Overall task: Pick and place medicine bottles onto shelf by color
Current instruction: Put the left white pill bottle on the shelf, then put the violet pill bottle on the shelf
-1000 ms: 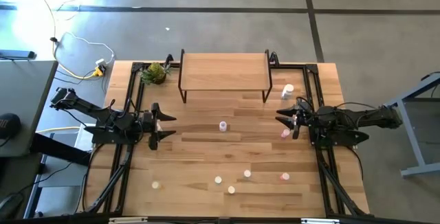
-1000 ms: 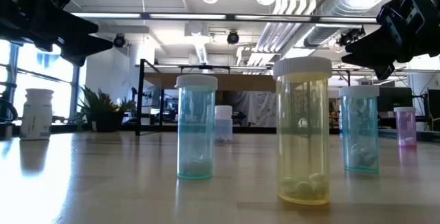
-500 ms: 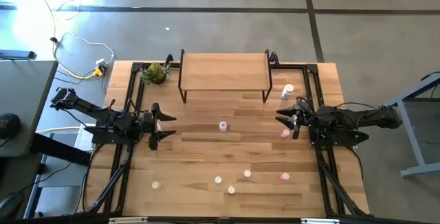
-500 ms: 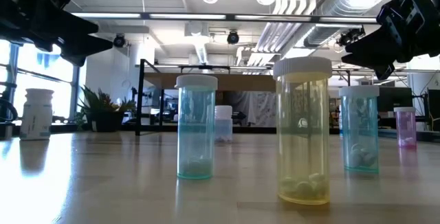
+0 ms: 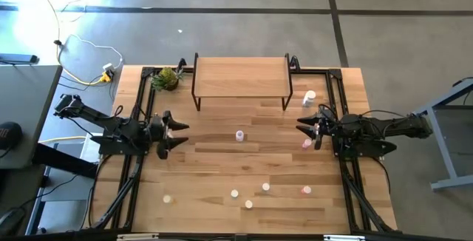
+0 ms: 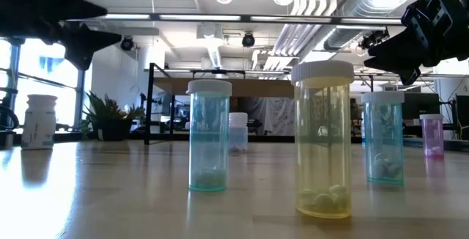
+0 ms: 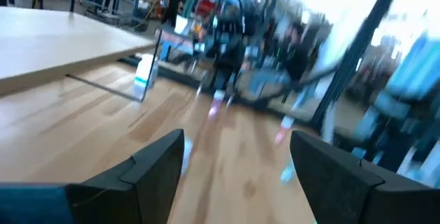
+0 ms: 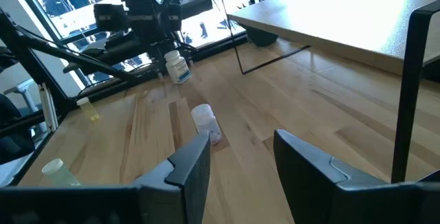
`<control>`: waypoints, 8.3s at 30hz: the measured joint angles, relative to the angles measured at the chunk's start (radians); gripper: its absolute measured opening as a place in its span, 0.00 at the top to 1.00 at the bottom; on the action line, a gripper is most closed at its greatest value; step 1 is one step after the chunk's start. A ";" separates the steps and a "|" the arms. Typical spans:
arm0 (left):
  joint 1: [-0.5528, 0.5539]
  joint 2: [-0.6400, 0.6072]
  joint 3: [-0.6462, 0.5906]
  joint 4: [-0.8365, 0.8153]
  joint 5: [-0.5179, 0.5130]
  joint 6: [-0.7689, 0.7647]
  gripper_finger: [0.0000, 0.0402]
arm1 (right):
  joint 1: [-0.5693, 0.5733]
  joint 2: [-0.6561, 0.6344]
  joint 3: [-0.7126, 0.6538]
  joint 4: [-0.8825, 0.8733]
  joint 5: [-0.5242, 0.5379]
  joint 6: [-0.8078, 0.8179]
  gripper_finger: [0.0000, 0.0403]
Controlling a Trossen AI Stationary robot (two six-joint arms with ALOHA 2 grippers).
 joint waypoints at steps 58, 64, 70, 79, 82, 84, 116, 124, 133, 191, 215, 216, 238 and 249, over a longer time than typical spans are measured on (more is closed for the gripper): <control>0.000 0.398 0.761 -1.282 0.010 -0.321 0.29 | 0.000 0.000 0.000 0.000 0.000 0.000 0.62; 0.000 0.518 0.761 -1.419 0.105 -0.405 0.30 | 0.000 0.000 0.000 0.000 0.000 0.000 0.62; 0.000 0.589 0.762 -1.479 0.134 -0.419 0.30 | 0.000 0.000 0.000 0.000 0.000 0.000 0.62; 0.123 0.674 0.762 -1.502 0.248 -0.788 0.30 | 0.000 0.000 0.000 0.000 0.000 0.000 0.62; 0.183 0.706 0.762 -1.502 0.286 -0.915 0.30 | 0.000 0.000 0.000 0.000 0.000 0.000 0.62; 0.213 0.728 0.762 -1.501 0.300 -0.983 0.30 | 0.000 0.000 0.000 0.000 0.000 0.000 0.62; 0.295 1.035 0.763 -1.554 0.329 -1.093 0.38 | 0.000 0.000 0.000 0.000 0.000 0.000 0.62; 0.295 1.049 0.766 -1.555 0.319 -1.025 0.54 | 0.000 0.000 0.000 0.000 0.000 0.000 0.62; 0.295 1.014 0.762 -1.543 0.339 -0.898 0.58 | 0.000 0.000 0.000 0.000 0.000 0.000 0.62; 0.968 1.396 1.756 -1.531 0.194 0.105 0.58 | 0.000 0.000 0.000 0.000 0.000 0.000 0.62; 0.963 1.461 1.757 -1.543 0.302 -0.001 0.47 | 0.000 0.000 0.000 0.000 0.000 0.000 0.62; 0.961 1.461 1.757 -1.543 0.300 -0.006 0.46 | 0.000 0.000 0.000 0.000 0.000 0.000 0.62; 0.958 1.398 1.757 -1.542 0.327 0.053 0.41 | 0.000 0.000 0.000 0.012 0.010 0.292 0.62; 0.853 1.305 1.756 -1.489 0.324 0.191 0.43 | 0.000 0.000 0.000 0.177 0.011 0.414 0.62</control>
